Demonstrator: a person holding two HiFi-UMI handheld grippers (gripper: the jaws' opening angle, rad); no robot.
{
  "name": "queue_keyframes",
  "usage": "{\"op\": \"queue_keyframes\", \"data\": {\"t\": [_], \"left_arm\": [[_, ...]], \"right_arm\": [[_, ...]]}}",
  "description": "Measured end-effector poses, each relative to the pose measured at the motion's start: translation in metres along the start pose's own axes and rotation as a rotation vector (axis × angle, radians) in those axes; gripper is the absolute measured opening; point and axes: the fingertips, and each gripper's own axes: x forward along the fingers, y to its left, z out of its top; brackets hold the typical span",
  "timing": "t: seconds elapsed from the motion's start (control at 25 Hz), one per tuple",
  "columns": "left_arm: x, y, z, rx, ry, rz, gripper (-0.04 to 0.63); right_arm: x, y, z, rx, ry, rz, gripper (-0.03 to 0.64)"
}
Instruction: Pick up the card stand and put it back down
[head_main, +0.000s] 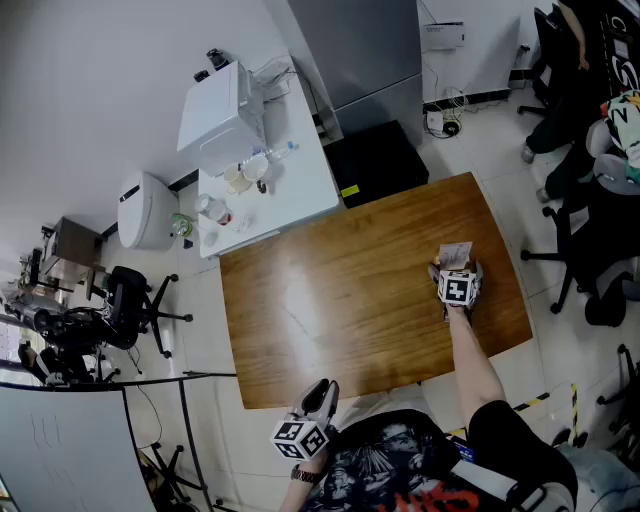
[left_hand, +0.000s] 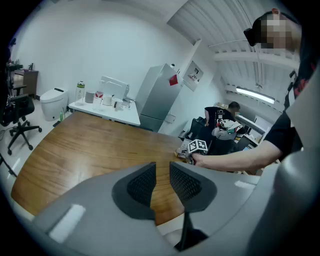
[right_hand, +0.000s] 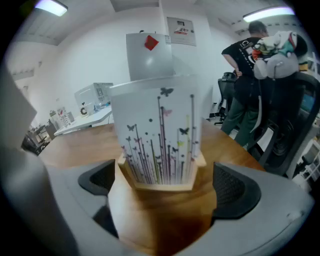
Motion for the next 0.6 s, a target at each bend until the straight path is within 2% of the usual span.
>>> {"op": "queue_keyframes", "data": {"t": [0.12, 0.16, 0.28, 0.36, 0.48, 0.6], "left_arm": [[0.000, -0.002, -0.001, 0.004, 0.009, -0.014, 0.087], [0.000, 0.000, 0.000, 0.002, 0.006, -0.014, 0.087], [0.000, 0.008, 0.006, 0.004, -0.017, -0.009, 0.087], [0.003, 0.012, 0.012, 0.025, -0.023, -0.009, 0.087], [0.012, 0.012, 0.026, 0.050, -0.031, -0.037, 0.087], [0.019, 0.010, 0.051, 0.064, -0.074, -0.088, 0.094]], "right_arm": [[0.017, -0.002, 0.000, -0.036, 0.056, -0.037, 0.578], [0.020, -0.001, 0.000, -0.038, 0.059, -0.039, 0.556], [0.001, -0.001, -0.011, -0.041, 0.033, -0.062, 0.551], [-0.036, -0.007, -0.028, -0.061, 0.014, -0.080, 0.551], [-0.109, -0.009, -0.057, -0.099, -0.020, -0.048, 0.551], [-0.204, -0.001, -0.062, -0.110, -0.071, -0.026, 0.550]]}}
